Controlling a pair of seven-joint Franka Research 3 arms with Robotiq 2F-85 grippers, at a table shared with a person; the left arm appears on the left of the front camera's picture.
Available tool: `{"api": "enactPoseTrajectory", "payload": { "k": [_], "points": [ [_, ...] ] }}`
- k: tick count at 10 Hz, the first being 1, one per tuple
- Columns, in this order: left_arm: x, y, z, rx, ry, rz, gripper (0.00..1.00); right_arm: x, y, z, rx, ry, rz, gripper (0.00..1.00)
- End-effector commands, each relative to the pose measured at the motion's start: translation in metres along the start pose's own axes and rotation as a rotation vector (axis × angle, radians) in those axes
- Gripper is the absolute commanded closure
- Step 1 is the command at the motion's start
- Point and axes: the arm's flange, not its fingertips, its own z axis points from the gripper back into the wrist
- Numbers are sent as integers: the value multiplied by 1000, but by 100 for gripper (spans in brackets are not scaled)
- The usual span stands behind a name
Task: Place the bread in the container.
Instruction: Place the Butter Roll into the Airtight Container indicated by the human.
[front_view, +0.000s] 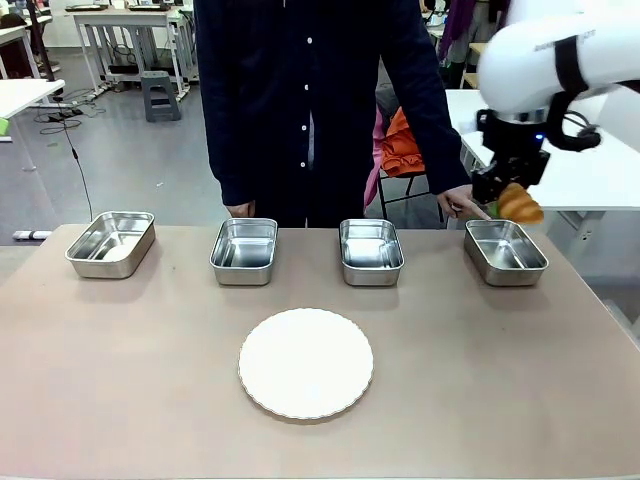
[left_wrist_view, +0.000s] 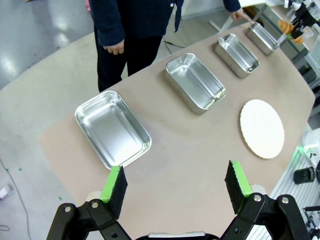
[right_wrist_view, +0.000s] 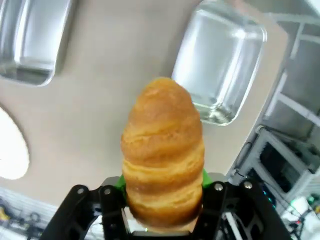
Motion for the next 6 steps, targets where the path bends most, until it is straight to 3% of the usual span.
{"api": "enactPoseTrajectory", "payload": {
  "k": [1,6],
  "points": [
    [0,0,1,-9,-10,-9,0,1,-26,-26,38,-51,-91,59],
    [0,0,1,-9,-10,-9,0,7,-69,-87,77,-97,-172,59]
  ]
}}
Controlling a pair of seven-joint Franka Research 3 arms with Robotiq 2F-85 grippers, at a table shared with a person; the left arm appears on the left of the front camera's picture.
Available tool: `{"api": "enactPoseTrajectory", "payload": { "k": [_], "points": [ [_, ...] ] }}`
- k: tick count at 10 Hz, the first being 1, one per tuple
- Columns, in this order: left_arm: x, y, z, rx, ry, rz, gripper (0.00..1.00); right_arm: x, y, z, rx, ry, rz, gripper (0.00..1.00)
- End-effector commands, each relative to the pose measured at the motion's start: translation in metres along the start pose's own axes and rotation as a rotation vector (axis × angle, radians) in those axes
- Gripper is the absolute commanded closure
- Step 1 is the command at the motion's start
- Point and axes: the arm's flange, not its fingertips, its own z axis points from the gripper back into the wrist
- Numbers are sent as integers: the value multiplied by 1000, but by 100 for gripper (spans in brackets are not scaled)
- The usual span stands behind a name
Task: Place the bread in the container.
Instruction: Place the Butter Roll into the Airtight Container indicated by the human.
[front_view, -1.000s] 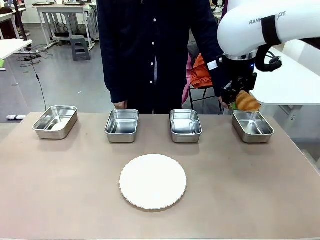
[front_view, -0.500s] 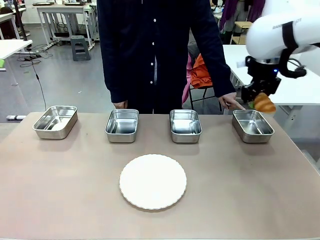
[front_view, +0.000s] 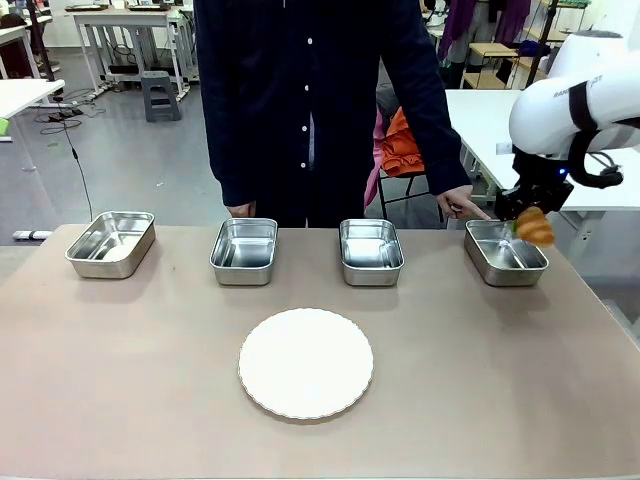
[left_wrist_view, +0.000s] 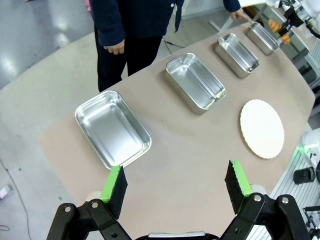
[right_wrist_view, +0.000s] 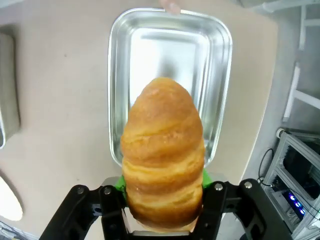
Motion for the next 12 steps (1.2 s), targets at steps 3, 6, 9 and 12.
{"api": "enactPoseTrajectory", "payload": {
  "k": [3,6,9,12],
  "points": [
    [0,0,1,-9,-10,-9,0,5,2,-32,46,-33,-1,59],
    [0,0,1,-9,-10,-9,0,8,2,-51,46,-51,-5,59],
    [0,0,1,-9,-10,-9,0,13,0,-63,43,-81,-39,59],
    [0,0,1,-9,-10,-9,0,17,-4,-64,27,-69,-28,0]
  ]
}}
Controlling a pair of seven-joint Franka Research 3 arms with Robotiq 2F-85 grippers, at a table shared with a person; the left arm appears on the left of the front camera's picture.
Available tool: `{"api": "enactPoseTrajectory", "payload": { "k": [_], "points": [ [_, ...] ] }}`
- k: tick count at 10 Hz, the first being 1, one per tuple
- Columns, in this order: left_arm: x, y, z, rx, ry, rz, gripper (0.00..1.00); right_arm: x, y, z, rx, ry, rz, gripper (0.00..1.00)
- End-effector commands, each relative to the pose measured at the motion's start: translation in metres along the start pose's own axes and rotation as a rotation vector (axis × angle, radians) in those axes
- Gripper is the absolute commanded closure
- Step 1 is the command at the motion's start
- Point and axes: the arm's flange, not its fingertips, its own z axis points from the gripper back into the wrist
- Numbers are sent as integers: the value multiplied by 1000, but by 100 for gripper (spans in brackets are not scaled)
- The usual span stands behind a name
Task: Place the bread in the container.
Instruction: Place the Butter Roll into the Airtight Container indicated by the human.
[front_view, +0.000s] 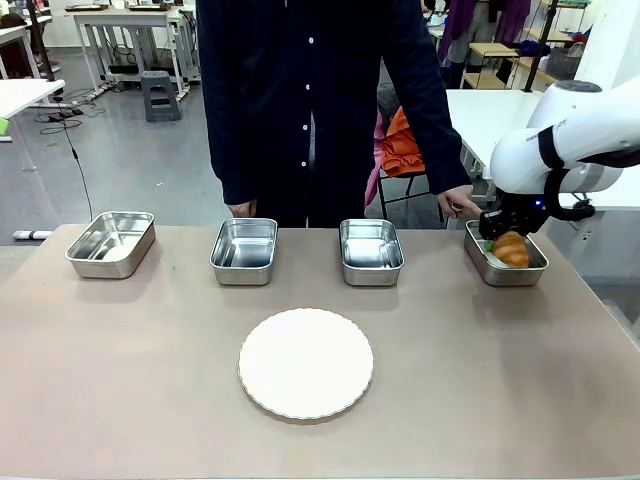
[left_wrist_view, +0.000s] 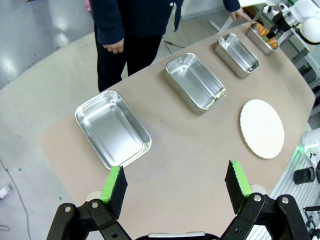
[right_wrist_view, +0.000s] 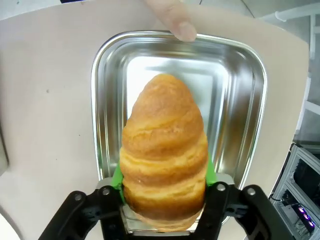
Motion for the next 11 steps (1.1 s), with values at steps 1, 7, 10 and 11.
{"api": "enactPoseTrajectory", "payload": {
  "k": [1,7,10,11],
  "points": [
    [0,0,1,-9,-10,-9,0,2,-6,3,-4,-19,-3,0],
    [0,0,1,-9,-10,-9,0,2,-4,12,-5,-25,-6,0],
    [0,0,1,-9,-10,-9,0,2,-4,12,-5,-25,-6,0],
    [0,0,1,-9,-10,-9,0,2,-4,12,-5,-25,-6,0]
  ]
}}
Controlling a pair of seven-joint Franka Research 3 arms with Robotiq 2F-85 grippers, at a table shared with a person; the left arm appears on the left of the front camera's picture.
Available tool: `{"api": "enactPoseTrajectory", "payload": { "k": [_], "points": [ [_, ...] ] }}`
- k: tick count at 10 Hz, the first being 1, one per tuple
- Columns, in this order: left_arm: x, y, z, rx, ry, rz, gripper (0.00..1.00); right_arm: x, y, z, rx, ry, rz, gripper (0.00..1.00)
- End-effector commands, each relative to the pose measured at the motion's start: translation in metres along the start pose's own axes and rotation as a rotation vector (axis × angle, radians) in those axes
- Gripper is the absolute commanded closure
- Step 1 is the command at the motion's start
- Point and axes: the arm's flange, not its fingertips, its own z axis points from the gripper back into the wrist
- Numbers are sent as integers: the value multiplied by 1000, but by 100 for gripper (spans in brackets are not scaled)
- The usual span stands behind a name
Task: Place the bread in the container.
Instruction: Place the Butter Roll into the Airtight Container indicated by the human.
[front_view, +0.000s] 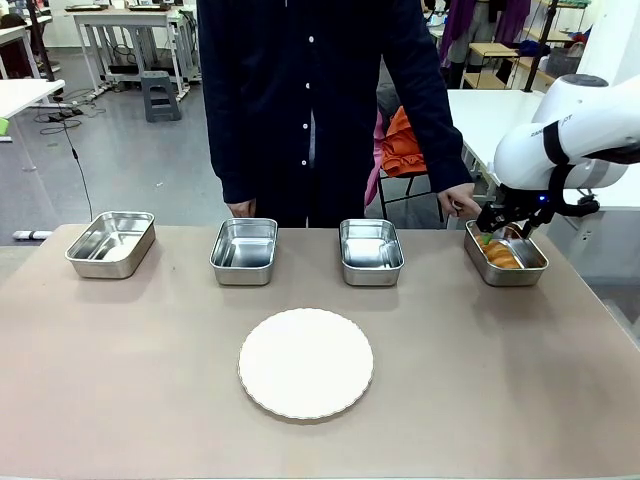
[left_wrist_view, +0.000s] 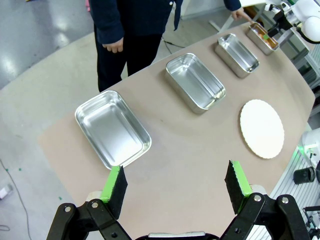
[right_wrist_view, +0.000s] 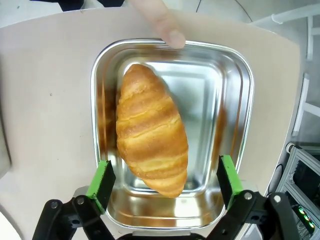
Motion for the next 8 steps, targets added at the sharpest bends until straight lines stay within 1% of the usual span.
{"api": "enactPoseTrajectory", "payload": {
  "k": [1,5,7,8],
  "points": [
    [0,0,1,-9,-10,-9,0,1,0,3,-1,-5,0,0],
    [0,0,1,-9,-10,-9,0,0,0,0,0,0,0,0],
    [0,0,1,-9,-10,-9,0,-20,16,57,-11,-67,-101,0],
    [0,0,1,-9,-10,-9,0,-30,20,79,-16,-88,-156,0]
  ]
}}
